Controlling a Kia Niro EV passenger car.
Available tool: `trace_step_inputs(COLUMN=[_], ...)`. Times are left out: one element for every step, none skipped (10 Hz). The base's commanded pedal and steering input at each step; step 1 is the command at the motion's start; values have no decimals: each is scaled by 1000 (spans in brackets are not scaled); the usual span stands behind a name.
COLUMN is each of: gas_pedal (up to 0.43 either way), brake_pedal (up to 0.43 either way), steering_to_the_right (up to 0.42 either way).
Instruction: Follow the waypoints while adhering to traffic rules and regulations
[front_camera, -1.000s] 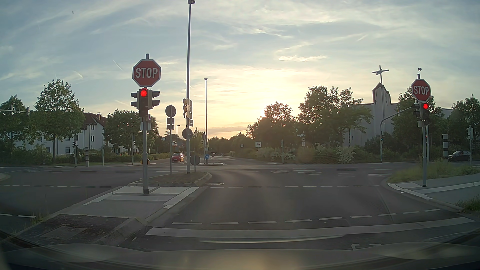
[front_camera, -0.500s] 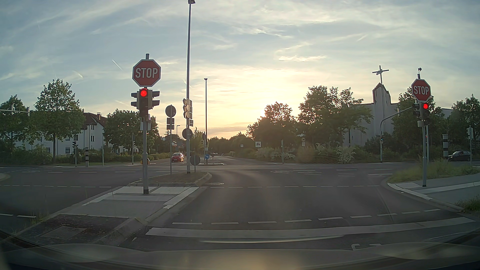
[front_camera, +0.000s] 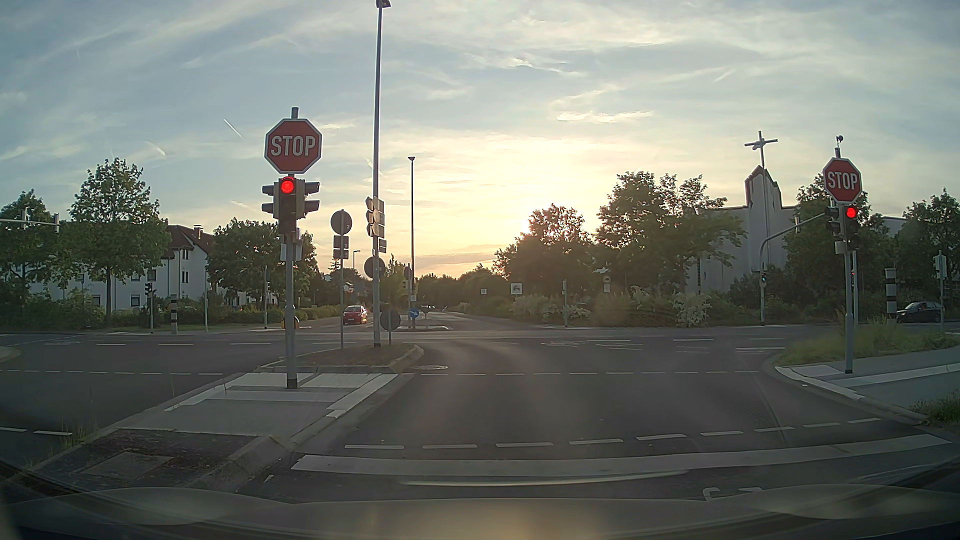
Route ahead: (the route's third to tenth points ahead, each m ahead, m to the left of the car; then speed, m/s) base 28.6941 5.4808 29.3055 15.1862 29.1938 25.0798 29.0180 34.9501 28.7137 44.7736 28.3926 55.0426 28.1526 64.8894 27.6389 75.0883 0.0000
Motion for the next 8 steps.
trace_step_inputs(gas_pedal=[0, 0, 0, 0, 0, 0, 0, 0], brake_pedal=[421, 421, 421, 421, 421, 421, 421, 421], steering_to_the_right=[8, 8, 9, 8, 8, 8, 9, 9])
